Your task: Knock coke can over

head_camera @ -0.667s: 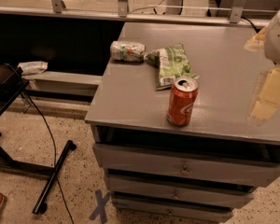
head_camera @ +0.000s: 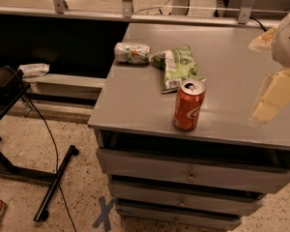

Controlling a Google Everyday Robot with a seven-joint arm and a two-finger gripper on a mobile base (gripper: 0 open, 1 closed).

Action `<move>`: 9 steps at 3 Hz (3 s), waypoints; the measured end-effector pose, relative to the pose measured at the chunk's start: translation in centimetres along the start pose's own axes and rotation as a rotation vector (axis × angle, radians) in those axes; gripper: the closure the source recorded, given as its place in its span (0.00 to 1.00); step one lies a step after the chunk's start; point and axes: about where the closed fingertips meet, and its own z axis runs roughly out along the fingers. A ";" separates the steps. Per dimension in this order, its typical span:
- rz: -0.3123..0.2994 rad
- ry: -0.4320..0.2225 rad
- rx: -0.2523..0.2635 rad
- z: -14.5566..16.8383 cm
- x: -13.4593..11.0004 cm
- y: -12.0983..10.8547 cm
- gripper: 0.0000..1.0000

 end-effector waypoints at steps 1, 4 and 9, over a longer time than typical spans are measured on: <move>0.009 -0.207 0.044 2.3 -0.5 -1.6 0.00; 0.148 -0.767 -0.020 7.1 -3.4 -2.9 0.00; 0.153 -1.031 -0.167 10.5 -9.9 0.2 0.42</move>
Offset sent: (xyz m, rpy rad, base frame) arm 0.0658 0.0416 -0.0235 0.8064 -0.2083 0.0680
